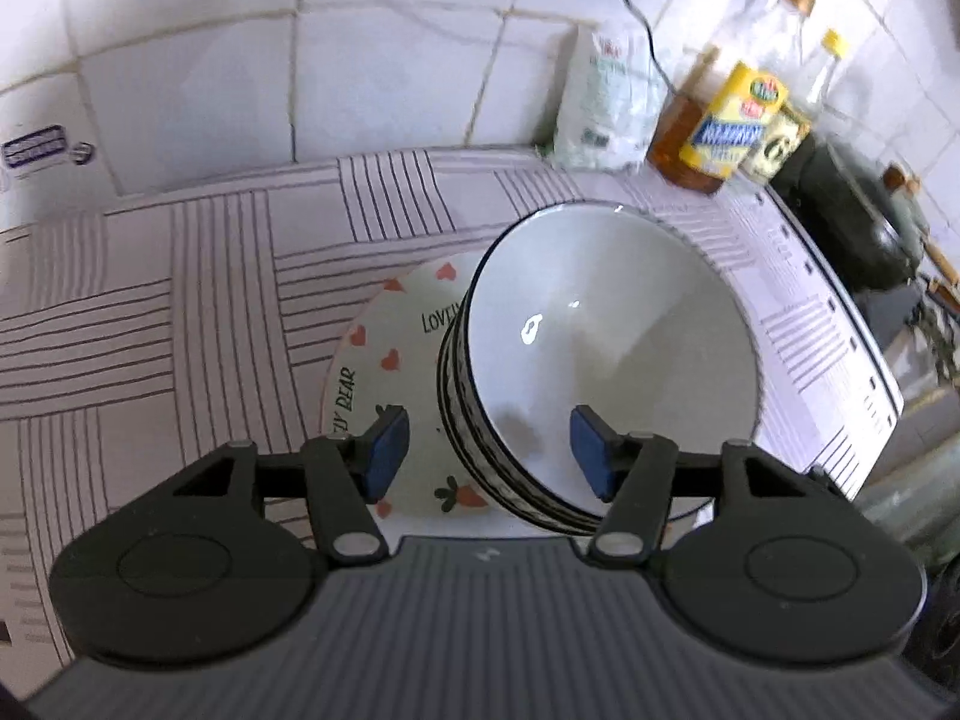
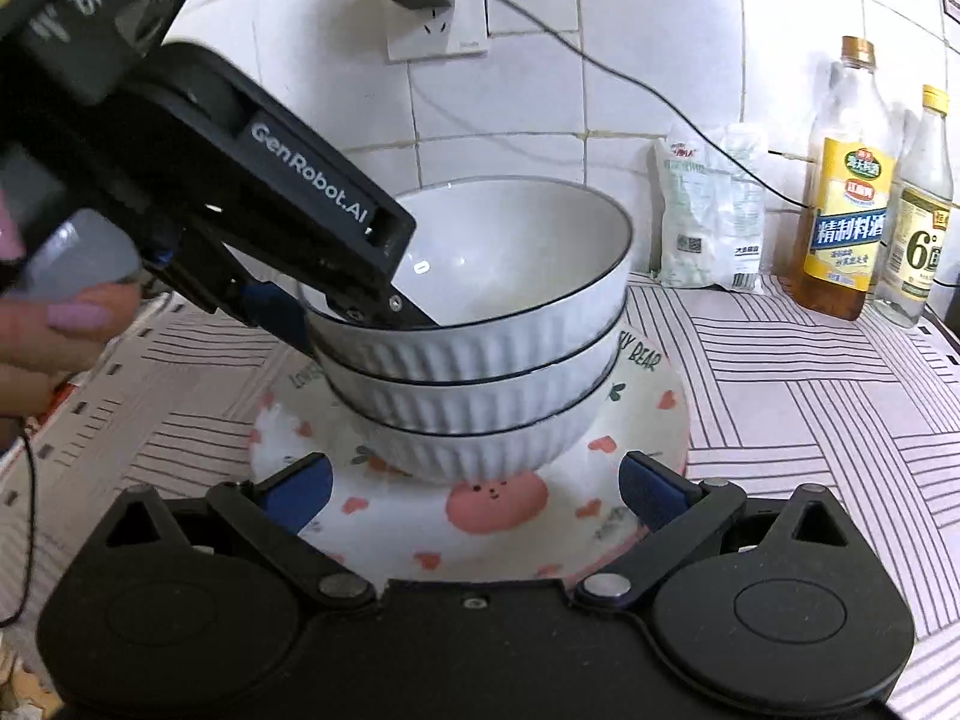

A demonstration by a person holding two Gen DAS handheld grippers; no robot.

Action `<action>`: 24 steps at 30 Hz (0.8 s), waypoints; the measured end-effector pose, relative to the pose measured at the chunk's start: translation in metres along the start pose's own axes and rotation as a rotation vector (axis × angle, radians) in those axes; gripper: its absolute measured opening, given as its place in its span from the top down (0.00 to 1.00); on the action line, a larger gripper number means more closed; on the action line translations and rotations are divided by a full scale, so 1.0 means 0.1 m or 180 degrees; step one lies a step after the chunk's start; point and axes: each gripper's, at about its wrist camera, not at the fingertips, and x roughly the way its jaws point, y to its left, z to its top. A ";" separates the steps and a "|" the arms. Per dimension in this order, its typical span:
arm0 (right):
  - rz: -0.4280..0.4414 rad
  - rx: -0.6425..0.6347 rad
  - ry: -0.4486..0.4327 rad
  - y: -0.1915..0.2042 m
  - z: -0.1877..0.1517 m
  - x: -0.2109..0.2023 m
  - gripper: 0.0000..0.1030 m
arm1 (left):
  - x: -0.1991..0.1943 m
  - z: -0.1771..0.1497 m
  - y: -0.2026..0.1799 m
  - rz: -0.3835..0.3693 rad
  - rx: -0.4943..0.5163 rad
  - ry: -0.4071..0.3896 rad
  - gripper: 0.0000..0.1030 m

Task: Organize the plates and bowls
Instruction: 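Lower the bowls onto the bunny plate and open both grippers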

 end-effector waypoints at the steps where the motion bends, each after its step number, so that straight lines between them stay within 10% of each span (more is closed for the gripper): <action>1: 0.0037 0.0004 0.0002 -0.01 0.00 -0.05 0.00 | -0.05 -0.02 -0.01 0.0031 -0.0053 -0.0040 0.41; 17: 0.0324 0.0036 0.0084 -0.42 0.10 -0.52 0.00 | -0.92 -0.36 -0.32 0.0722 -0.0497 -0.0596 0.28; 24: 0.0014 0.0026 -0.0040 -0.59 0.33 -0.97 0.00 | -1.26 -0.49 -0.60 0.0921 -0.0433 -0.0715 0.19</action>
